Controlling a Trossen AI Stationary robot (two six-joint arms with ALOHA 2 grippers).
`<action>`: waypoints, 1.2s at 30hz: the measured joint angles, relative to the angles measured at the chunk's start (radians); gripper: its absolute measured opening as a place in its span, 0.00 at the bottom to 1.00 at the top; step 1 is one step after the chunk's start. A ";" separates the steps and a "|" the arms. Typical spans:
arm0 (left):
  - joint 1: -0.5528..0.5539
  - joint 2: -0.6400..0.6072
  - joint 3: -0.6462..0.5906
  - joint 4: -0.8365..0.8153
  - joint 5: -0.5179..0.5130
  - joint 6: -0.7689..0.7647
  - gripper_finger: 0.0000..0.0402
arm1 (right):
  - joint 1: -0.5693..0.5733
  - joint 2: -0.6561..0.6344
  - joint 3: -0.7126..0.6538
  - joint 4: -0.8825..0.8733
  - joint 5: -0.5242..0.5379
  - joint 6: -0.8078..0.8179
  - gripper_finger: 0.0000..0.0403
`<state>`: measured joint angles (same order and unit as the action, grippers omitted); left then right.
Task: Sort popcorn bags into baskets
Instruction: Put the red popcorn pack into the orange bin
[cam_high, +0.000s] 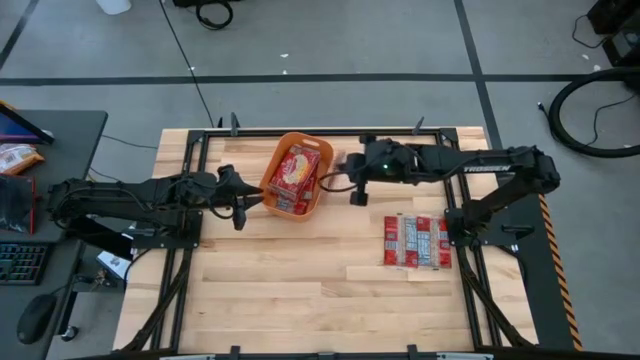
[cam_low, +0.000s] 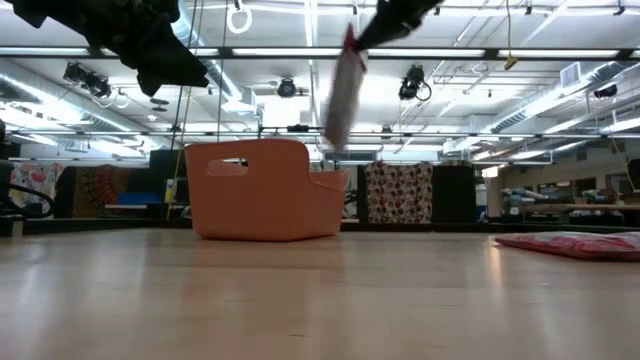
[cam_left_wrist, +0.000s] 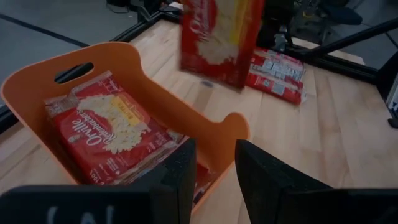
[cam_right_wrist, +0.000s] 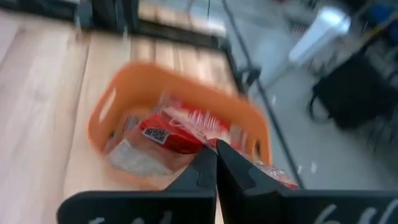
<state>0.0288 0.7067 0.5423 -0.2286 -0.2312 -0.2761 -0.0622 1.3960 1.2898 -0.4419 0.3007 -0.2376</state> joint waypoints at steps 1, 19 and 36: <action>0.000 0.000 0.000 0.000 0.000 0.001 0.29 | -0.004 0.011 0.008 0.035 -0.004 -0.031 0.00; 0.000 0.000 0.000 0.127 0.021 0.010 0.29 | -0.219 0.292 0.020 0.660 -0.566 -0.315 0.01; 0.000 0.000 0.000 0.163 0.117 0.032 0.29 | -0.440 0.538 0.019 0.778 -0.730 -0.284 0.07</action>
<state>0.0288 0.7067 0.5423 -0.0658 -0.1145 -0.2446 -0.5019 1.9337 1.3090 0.3357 -0.4297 -0.5220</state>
